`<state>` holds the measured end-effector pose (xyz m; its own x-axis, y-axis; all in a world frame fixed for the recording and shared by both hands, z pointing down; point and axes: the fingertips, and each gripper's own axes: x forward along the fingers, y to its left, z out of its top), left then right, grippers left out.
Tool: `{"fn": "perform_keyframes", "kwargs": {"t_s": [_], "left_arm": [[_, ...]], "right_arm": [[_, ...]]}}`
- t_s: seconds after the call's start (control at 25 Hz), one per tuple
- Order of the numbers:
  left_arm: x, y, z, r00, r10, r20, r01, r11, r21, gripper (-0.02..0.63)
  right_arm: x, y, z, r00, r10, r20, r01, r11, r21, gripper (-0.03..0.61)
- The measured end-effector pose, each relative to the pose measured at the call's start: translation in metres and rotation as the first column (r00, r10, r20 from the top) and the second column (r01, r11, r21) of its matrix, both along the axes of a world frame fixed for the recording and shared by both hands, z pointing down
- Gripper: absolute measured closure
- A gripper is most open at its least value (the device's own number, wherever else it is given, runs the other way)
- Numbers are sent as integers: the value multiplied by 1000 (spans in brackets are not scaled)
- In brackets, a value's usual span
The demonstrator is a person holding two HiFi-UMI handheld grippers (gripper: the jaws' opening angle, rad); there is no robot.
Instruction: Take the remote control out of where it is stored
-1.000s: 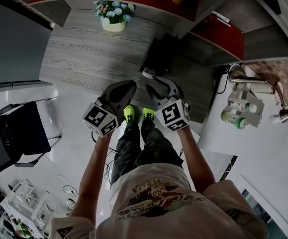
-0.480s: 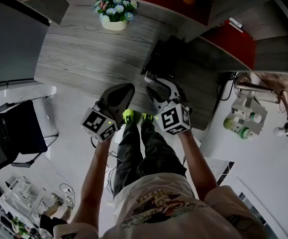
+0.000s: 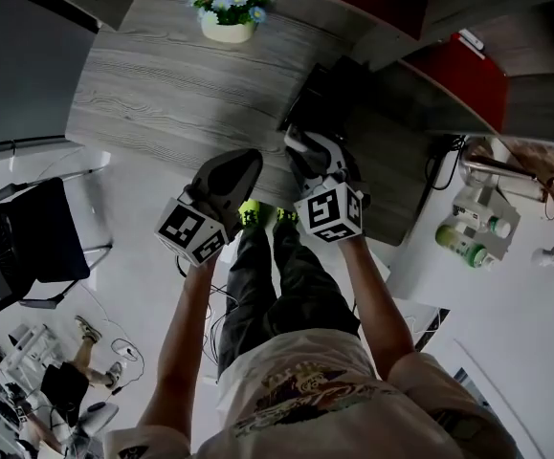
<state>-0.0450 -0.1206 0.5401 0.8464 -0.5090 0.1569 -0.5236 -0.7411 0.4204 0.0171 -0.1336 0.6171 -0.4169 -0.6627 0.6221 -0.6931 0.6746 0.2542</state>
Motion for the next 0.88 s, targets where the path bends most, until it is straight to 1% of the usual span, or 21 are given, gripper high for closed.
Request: {"fn": "perform_keyframes", "kwargs": {"t_s": [0.12, 0.24, 0.48, 0.88], "left_arm": [[-5, 3, 3, 1000, -7, 5, 7, 1000, -11, 607], [-11, 4, 2, 1000, -17, 0, 17, 1000, -2, 607], [-19, 0, -10, 999, -41, 7, 41, 999, -2, 607], [-19, 1, -23, 1000, -17, -5, 17, 1000, 9, 607]], "right_arm": [[1, -5, 5, 1000, 12, -17, -12, 1000, -1, 439], [0, -6, 6, 1000, 9, -20, -9, 1000, -2, 439], [0, -7, 4, 1000, 12, -25, -12, 1000, -4, 440], [0, -8, -15, 999, 37, -13, -37, 999, 19, 462]]}}
